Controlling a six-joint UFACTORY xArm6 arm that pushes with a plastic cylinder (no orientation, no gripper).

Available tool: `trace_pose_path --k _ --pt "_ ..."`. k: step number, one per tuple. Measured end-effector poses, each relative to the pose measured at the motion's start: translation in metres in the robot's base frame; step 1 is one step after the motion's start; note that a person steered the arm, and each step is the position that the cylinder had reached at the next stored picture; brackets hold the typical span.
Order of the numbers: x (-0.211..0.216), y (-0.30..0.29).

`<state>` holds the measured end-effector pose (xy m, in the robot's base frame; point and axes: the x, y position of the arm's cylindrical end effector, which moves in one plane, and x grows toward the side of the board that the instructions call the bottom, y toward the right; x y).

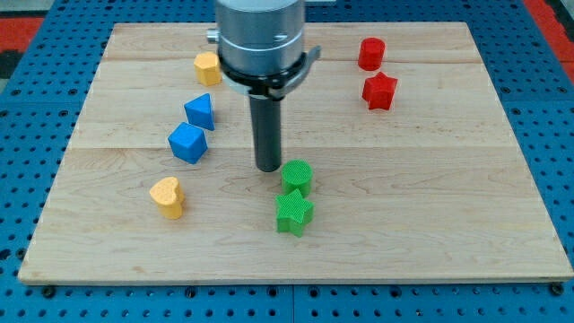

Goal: Move your arm diagonal to the green circle

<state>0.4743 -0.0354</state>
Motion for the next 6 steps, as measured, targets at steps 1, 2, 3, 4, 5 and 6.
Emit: trace_pose_path --k 1,2,3,4,5,6 --pt "-0.013 -0.002" --pt "-0.033 -0.022" --pt "-0.034 -0.042" --pt "-0.035 -0.038" --pt "-0.038 -0.038" --pt "-0.041 -0.038"
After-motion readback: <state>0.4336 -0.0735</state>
